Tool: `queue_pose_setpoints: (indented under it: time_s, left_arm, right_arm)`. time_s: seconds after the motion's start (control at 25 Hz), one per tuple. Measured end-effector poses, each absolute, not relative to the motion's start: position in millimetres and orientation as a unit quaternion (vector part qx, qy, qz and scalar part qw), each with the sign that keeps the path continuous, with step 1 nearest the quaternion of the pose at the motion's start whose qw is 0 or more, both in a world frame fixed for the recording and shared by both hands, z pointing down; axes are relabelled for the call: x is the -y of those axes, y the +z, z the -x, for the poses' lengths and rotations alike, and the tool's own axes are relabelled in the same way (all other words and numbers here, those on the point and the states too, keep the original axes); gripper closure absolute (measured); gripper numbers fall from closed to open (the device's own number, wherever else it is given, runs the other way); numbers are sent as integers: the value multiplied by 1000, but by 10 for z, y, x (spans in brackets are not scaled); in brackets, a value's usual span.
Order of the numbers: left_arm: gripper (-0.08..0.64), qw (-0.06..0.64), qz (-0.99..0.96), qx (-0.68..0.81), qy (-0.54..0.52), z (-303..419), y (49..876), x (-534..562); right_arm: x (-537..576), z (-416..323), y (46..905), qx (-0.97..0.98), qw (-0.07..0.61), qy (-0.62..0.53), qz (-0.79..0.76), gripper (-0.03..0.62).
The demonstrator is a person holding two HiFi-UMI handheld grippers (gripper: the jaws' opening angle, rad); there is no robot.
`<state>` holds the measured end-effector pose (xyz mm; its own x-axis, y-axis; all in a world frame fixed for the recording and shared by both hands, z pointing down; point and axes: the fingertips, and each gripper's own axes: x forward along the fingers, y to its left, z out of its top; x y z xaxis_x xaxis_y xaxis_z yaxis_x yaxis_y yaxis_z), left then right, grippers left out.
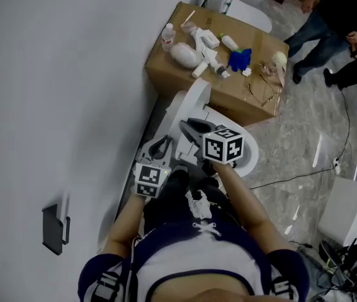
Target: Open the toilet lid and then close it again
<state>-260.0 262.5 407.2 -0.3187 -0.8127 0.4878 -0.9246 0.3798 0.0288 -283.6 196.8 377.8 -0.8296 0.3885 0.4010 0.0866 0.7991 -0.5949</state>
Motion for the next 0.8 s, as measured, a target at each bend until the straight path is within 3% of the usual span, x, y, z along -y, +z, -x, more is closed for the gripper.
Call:
queue_pose_setpoints:
  time_s: [0.8]
  left_arm:
    - [546, 193, -488, 848, 74, 2978, 3959, -2956]
  right_arm:
    - [-2185, 3207, 3822, 911, 270, 278, 138, 522]
